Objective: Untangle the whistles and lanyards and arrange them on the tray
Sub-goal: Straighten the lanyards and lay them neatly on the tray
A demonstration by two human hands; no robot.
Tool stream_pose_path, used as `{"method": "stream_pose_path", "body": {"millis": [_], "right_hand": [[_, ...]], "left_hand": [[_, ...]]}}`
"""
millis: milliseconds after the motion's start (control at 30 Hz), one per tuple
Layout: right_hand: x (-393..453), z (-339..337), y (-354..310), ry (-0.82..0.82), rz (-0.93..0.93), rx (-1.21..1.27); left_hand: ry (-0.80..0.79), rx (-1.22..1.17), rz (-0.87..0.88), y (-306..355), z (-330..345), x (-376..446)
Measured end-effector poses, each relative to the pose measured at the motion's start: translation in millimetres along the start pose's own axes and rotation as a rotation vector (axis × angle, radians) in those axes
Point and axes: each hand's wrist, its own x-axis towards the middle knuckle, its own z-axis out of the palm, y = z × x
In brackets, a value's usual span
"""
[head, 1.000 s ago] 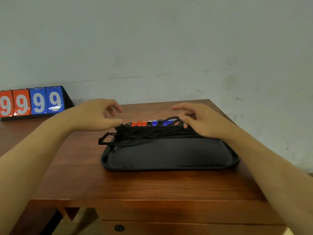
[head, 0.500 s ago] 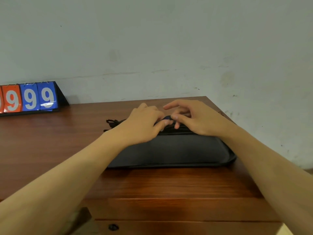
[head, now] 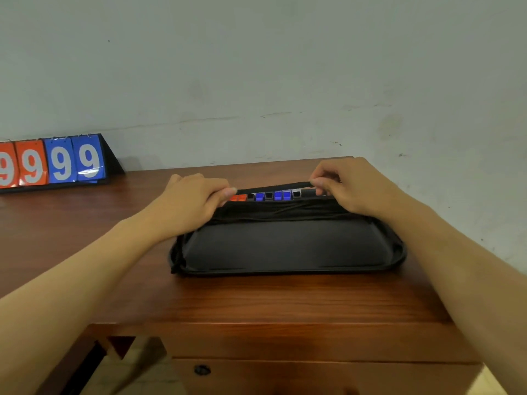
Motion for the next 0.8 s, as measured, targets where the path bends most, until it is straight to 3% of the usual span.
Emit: {"method": "stream_pose_path", "body": {"millis": [300, 467, 800], "right_hand": [[5, -5, 24, 0.112, 0.175, -0.179], [6, -8, 34, 0.034, 0.285, -0.282], [3, -19, 41, -0.023, 0.265, -0.387]], "left_hand": [[0.083, -0.138, -0.138, -59, 4, -42], [0.051, -0.28, -0.258, -64, 27, -70], [-0.001, -0.421, -0.385, -75, 35, -68]]}}
